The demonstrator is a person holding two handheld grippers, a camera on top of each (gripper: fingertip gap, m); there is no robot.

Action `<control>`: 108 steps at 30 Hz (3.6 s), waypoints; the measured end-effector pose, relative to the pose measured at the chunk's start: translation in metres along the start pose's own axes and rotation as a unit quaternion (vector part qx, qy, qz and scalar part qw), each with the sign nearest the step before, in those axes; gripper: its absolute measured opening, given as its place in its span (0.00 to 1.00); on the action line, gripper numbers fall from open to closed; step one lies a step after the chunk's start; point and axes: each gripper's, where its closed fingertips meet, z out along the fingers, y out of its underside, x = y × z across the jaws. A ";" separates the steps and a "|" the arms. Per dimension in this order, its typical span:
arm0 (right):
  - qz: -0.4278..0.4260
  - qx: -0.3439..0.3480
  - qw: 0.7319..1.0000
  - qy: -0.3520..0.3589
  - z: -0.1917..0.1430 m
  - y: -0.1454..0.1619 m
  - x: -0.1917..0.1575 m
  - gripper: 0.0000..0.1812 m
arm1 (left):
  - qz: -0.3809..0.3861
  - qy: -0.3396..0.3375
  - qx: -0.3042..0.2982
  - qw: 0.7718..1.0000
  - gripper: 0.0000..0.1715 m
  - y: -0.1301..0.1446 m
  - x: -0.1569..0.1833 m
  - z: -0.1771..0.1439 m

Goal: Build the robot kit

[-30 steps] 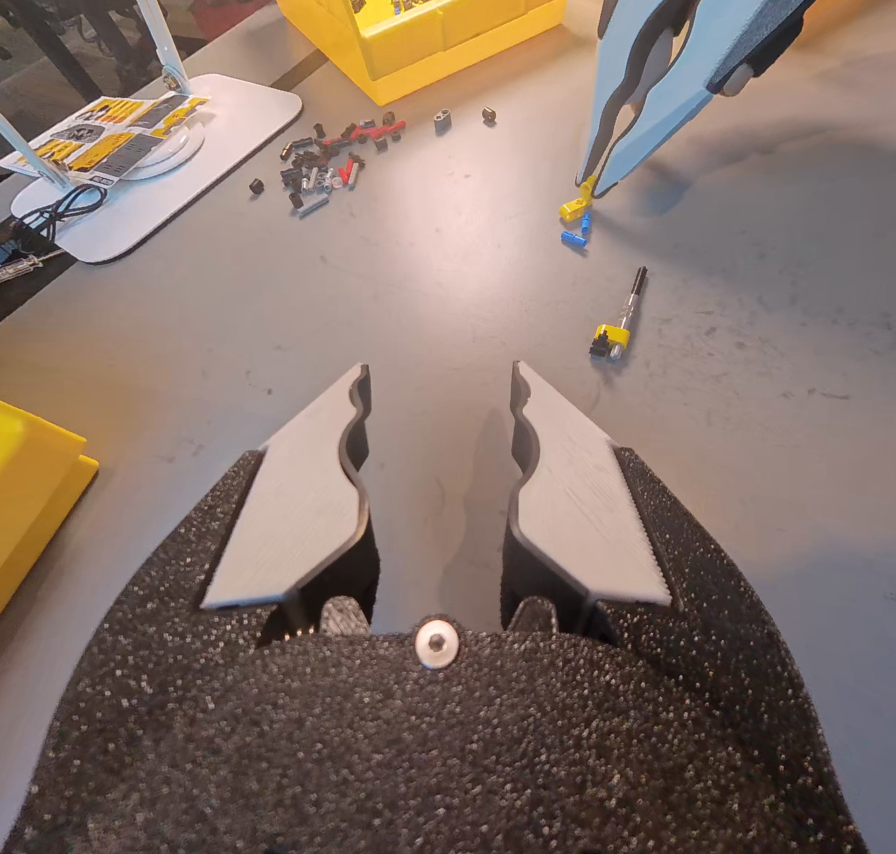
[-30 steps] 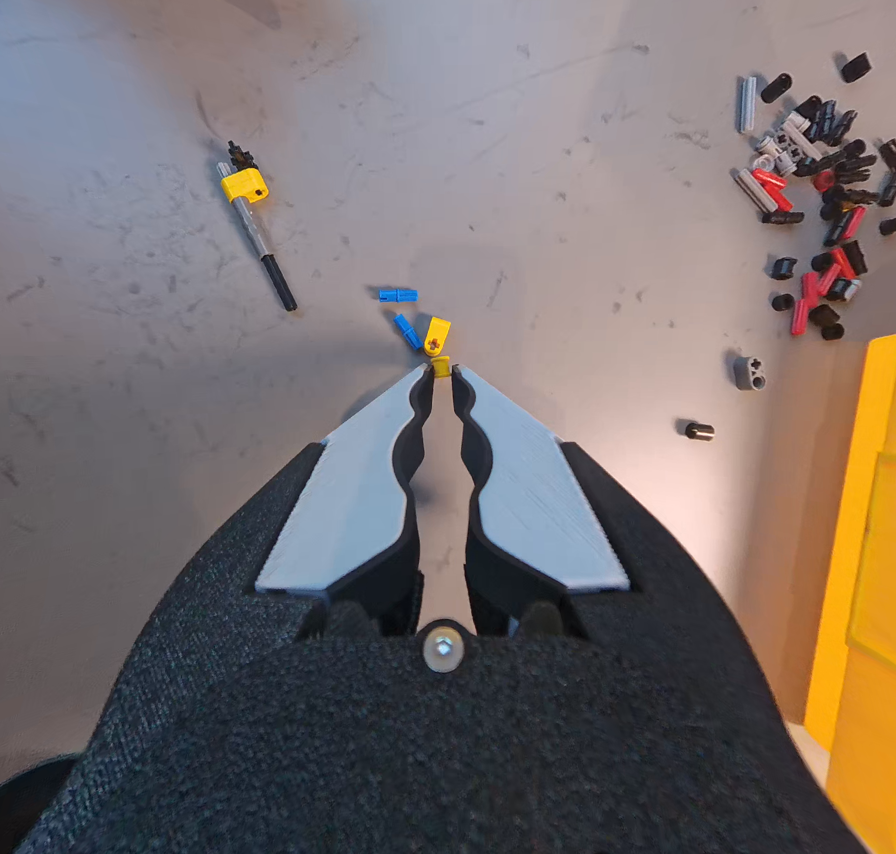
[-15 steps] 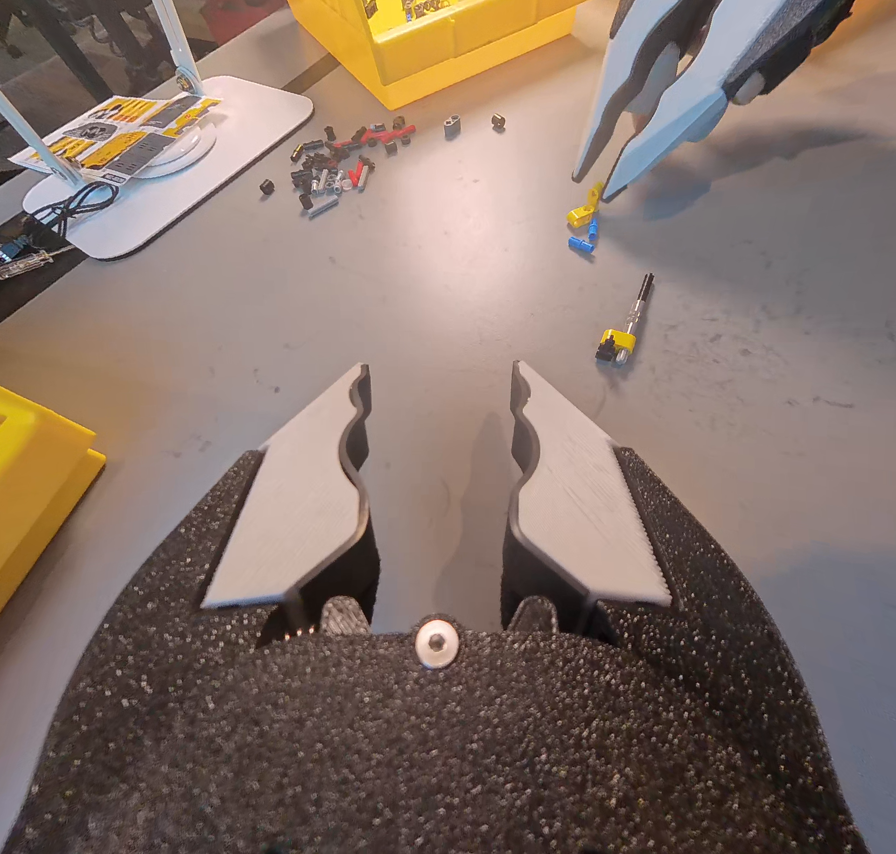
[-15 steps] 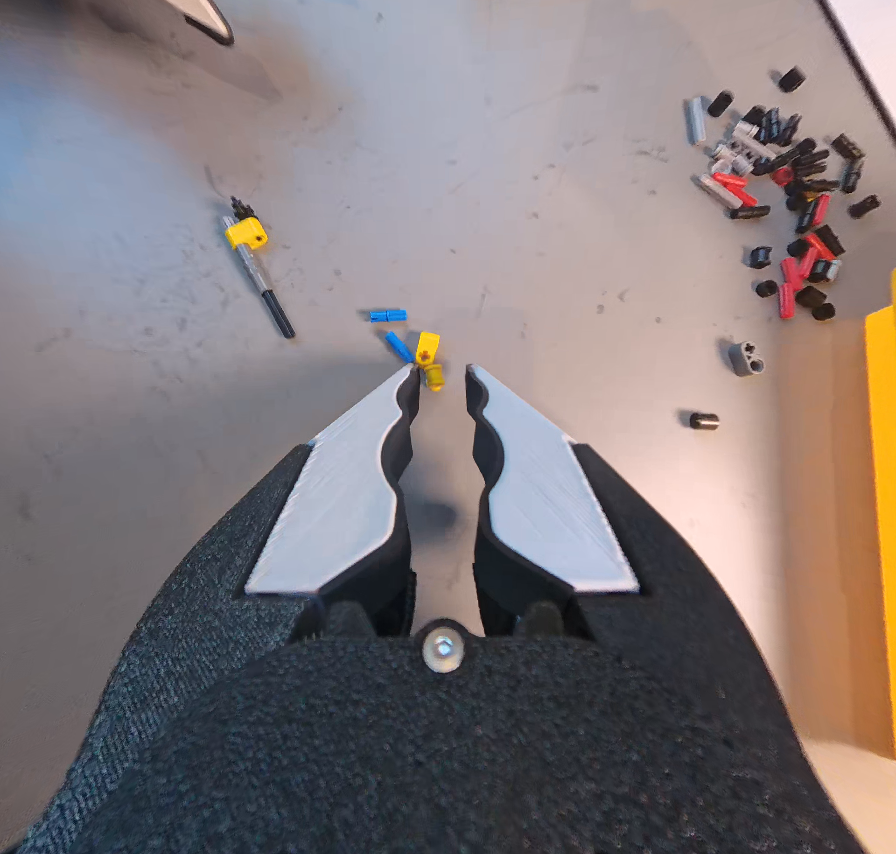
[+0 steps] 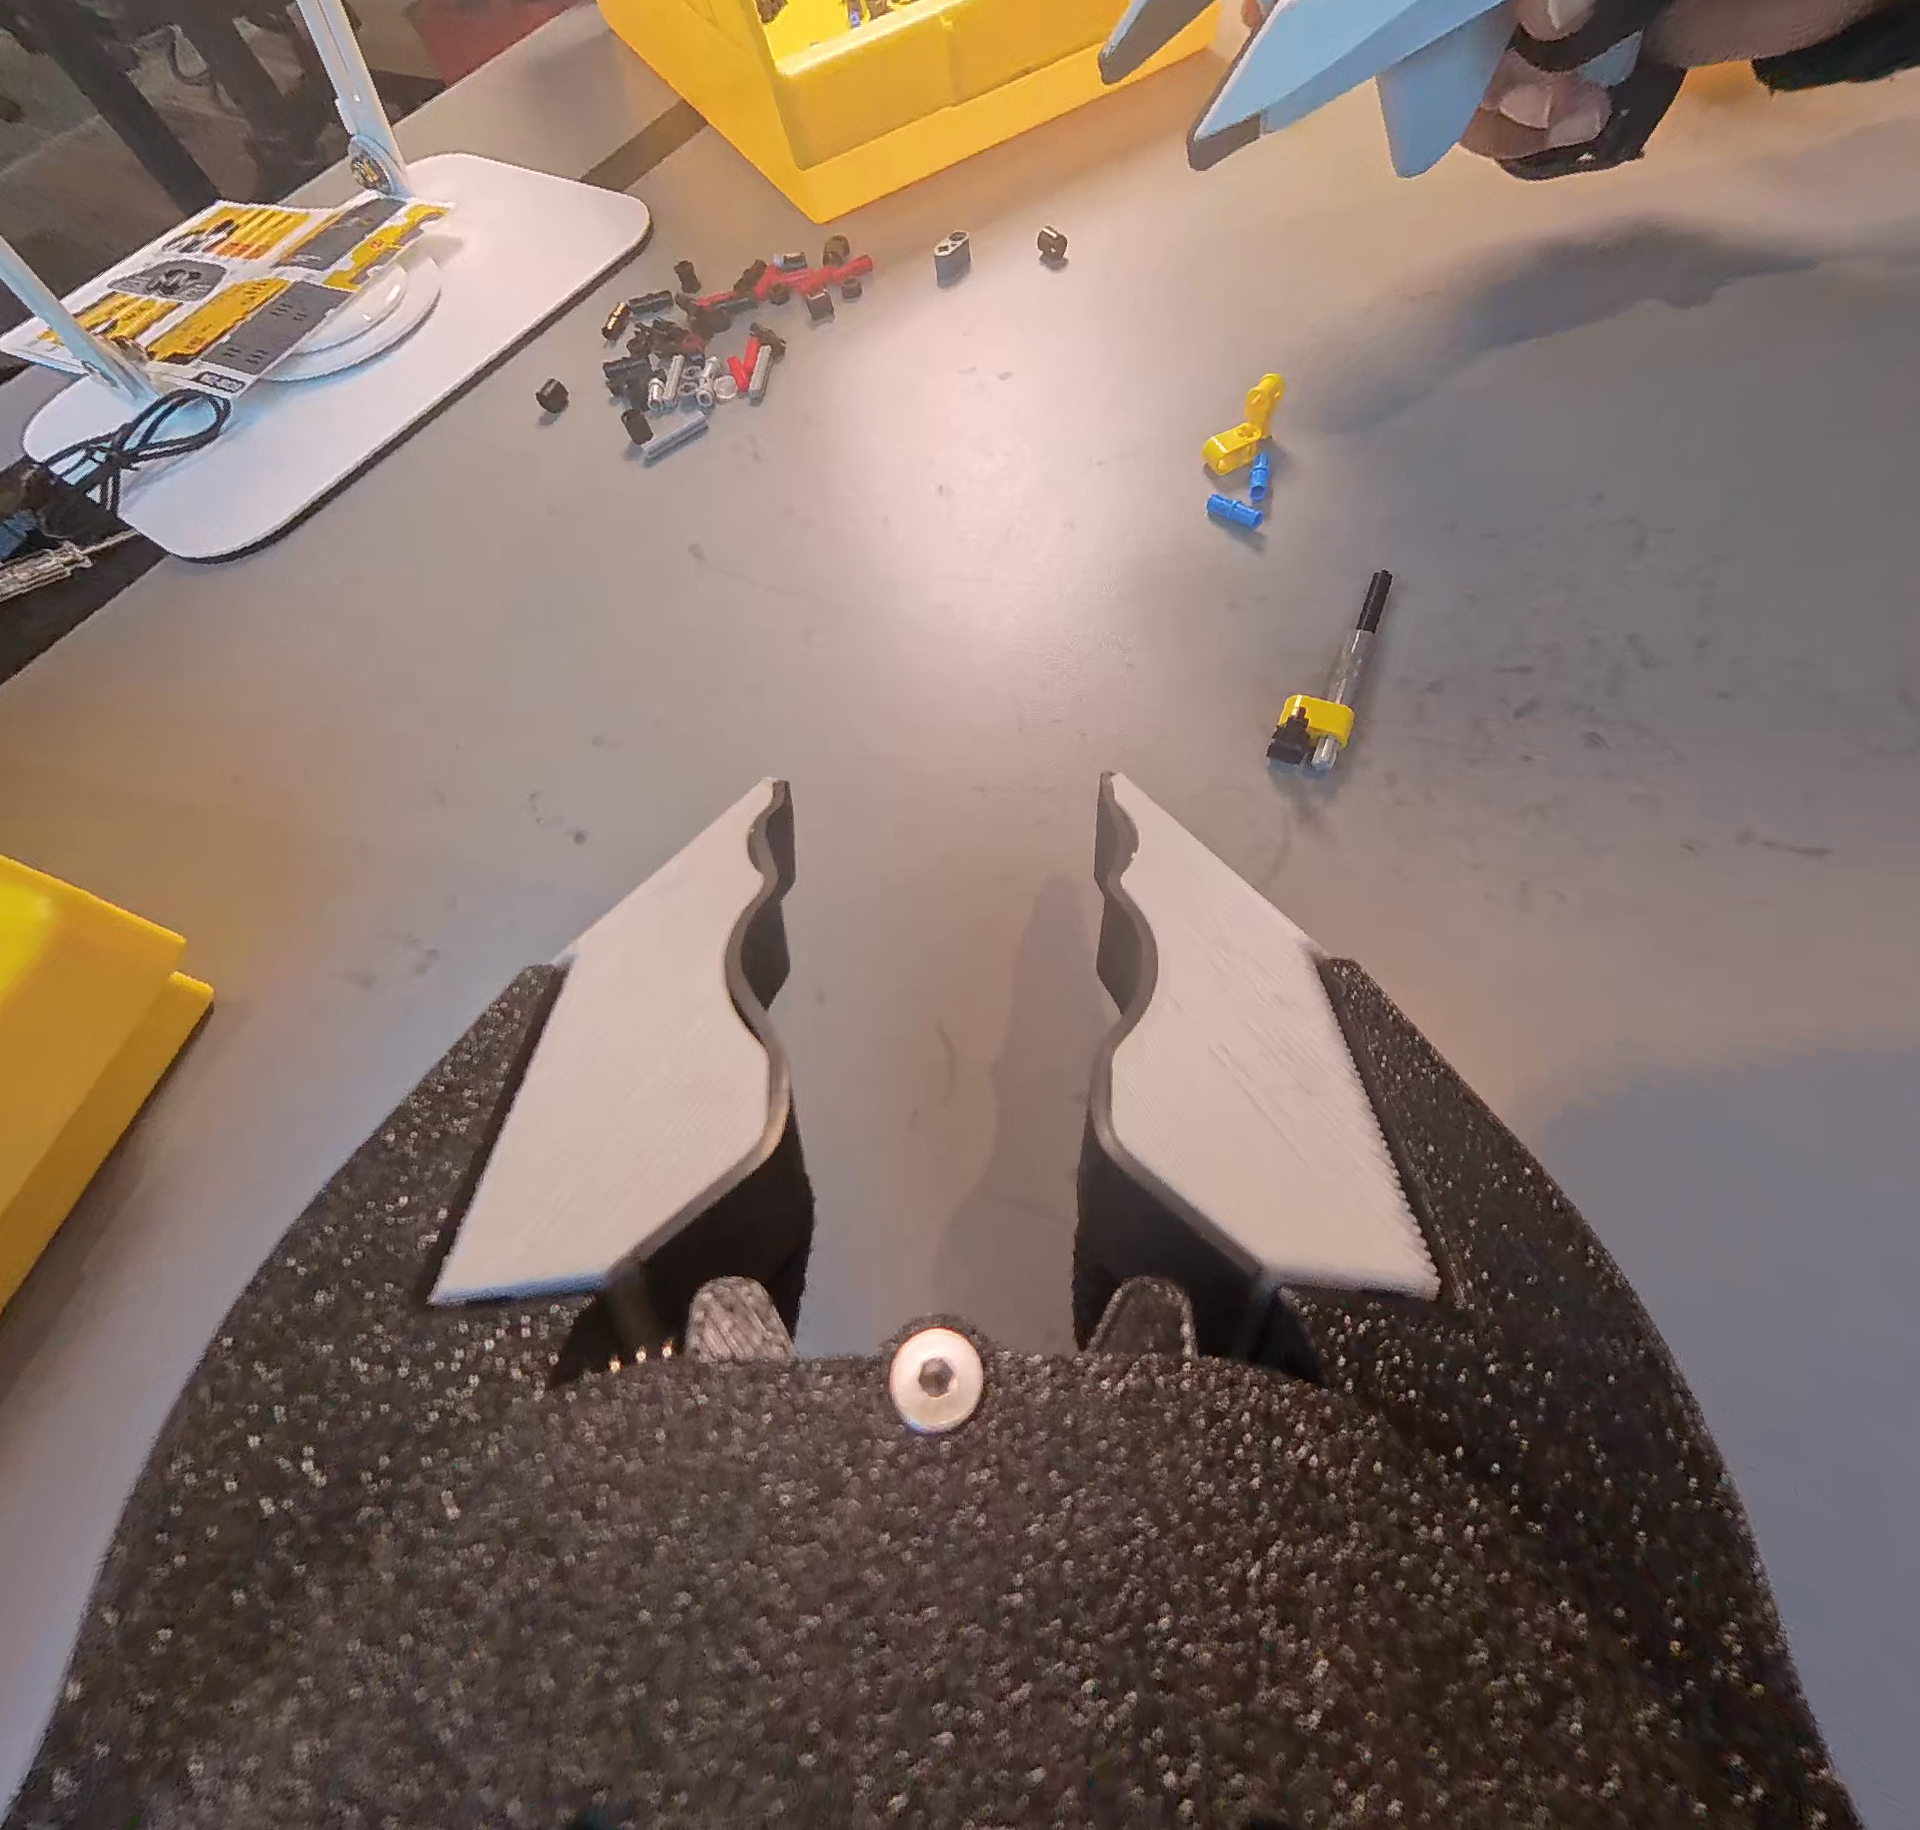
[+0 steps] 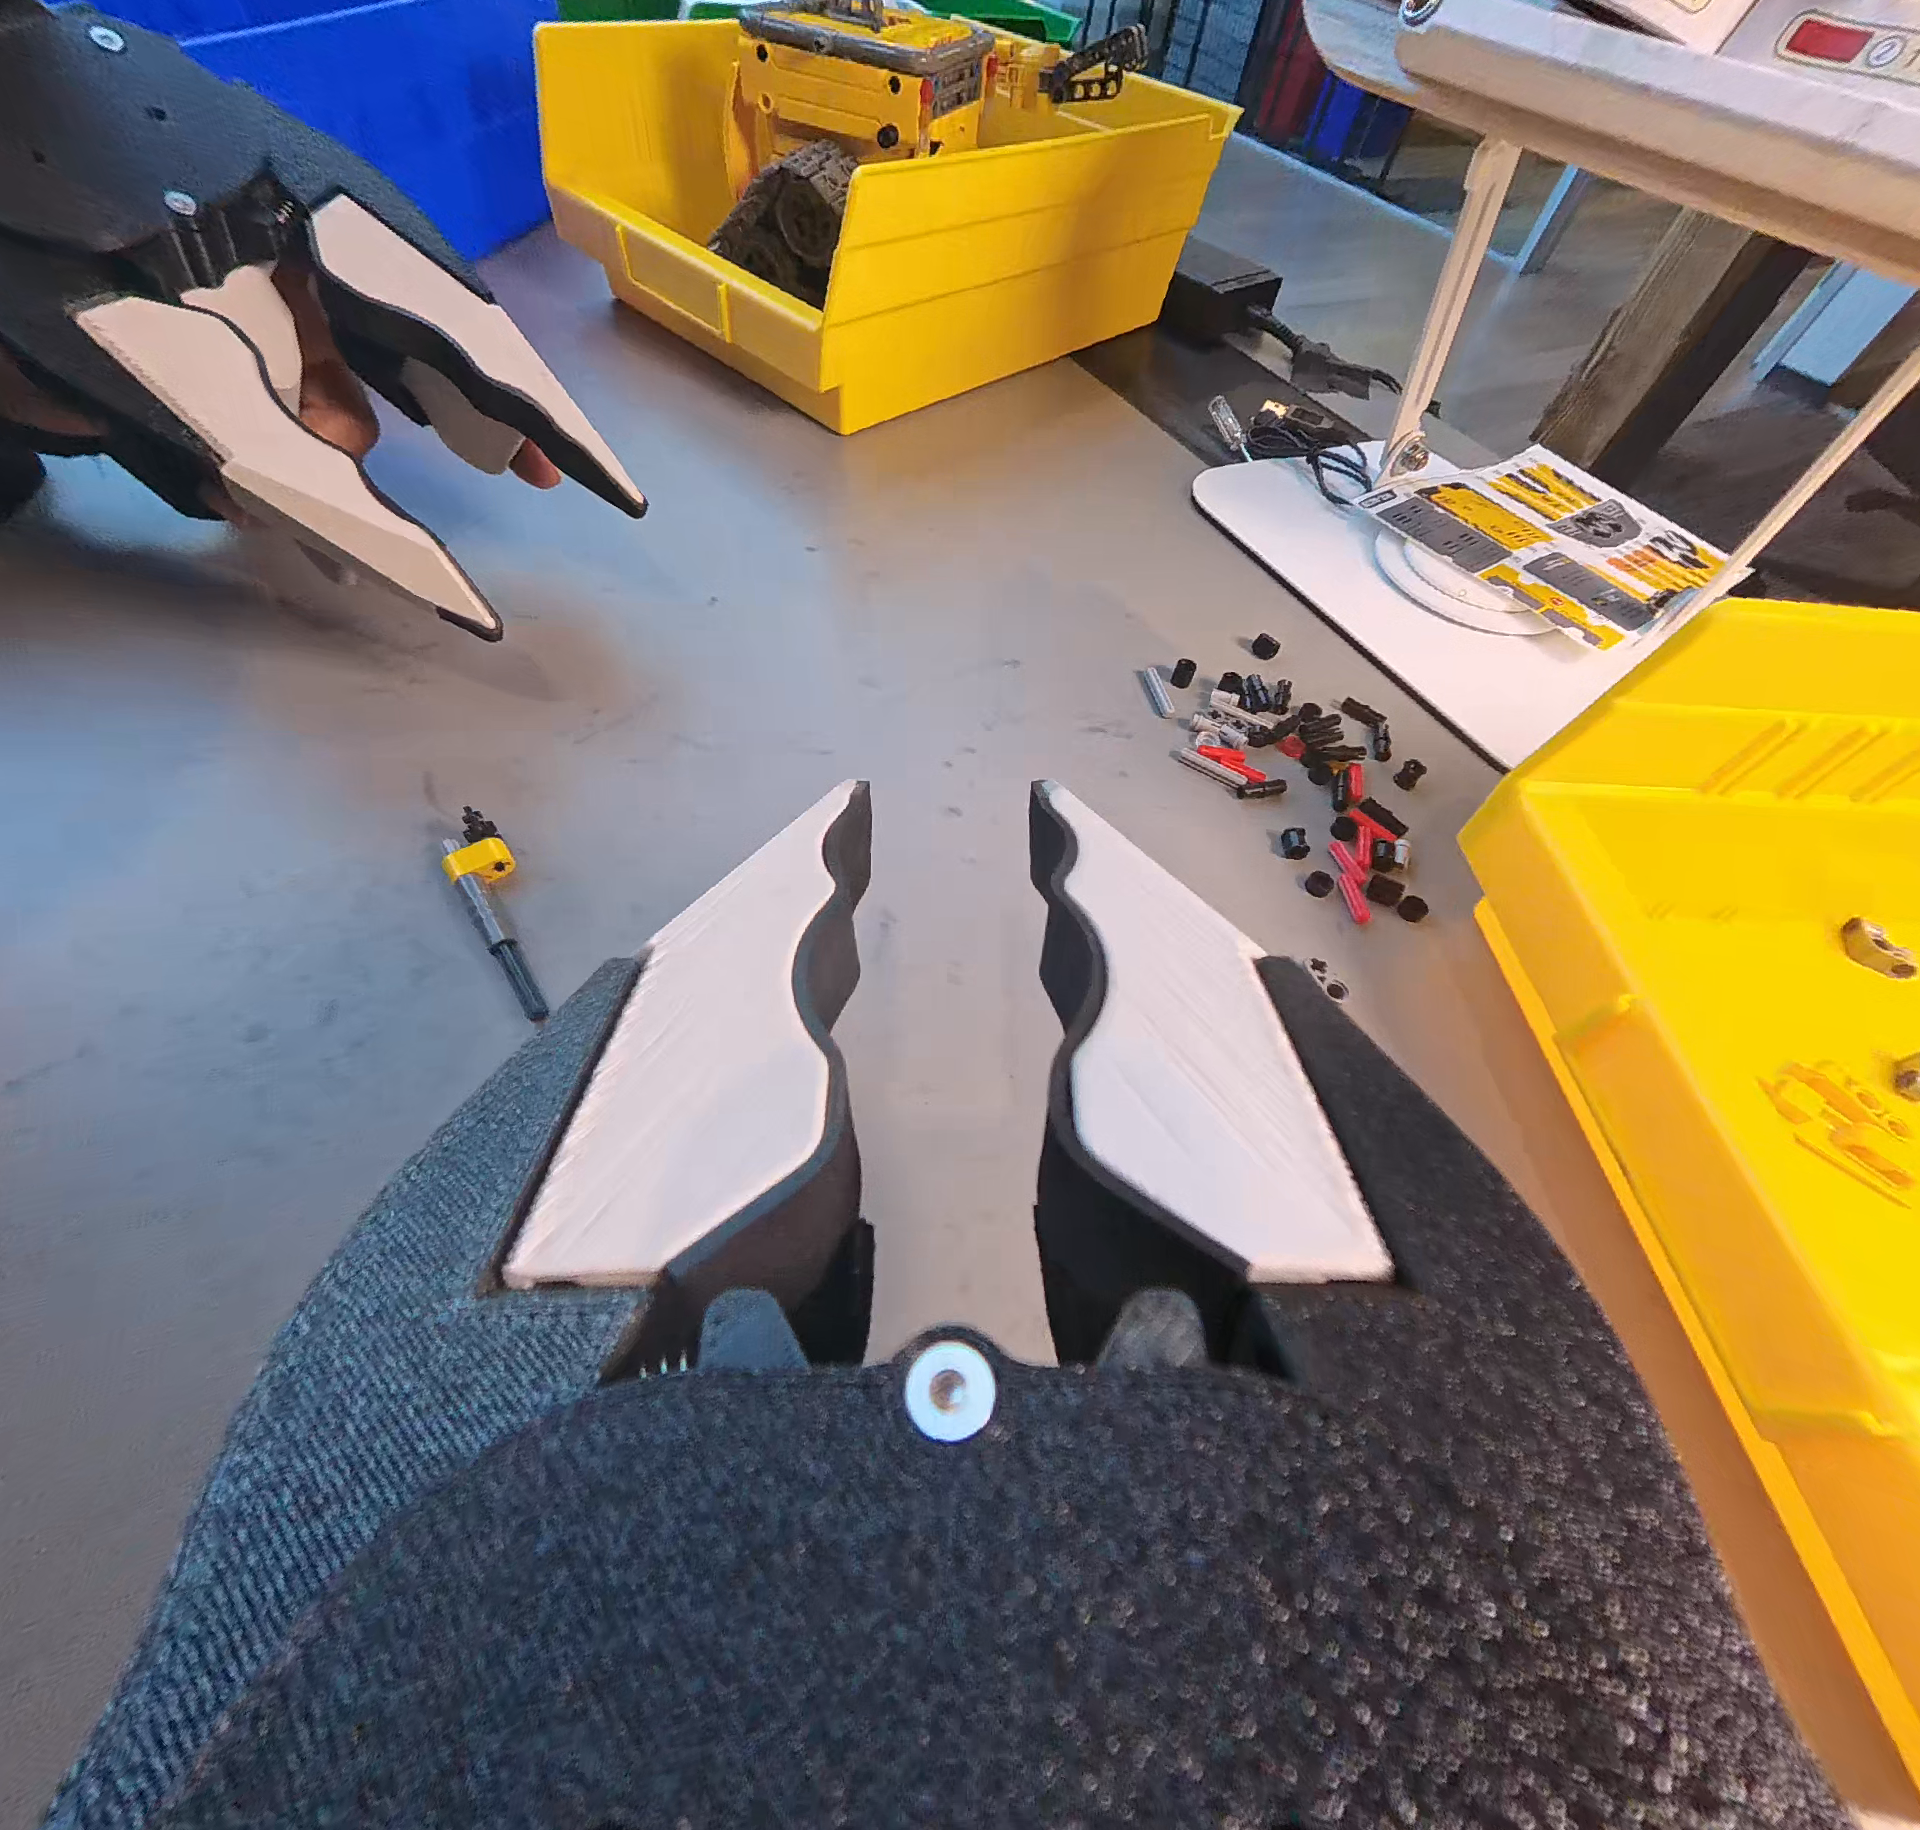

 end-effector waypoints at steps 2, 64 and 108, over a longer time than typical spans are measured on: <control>0.000 0.007 1.000 0.005 -0.001 -0.002 0.001 0.17 | -0.004 -0.002 0.001 1.000 0.34 0.000 -0.001 0.000; -0.163 -0.330 0.929 -0.031 -0.025 -0.034 0.156 0.04 | 0.005 -0.002 -0.010 1.000 0.33 0.004 -0.001 0.000; -0.144 -0.215 0.952 -0.166 0.000 0.059 -0.049 0.12 | 0.009 -0.010 -0.017 1.000 0.33 0.006 -0.002 0.002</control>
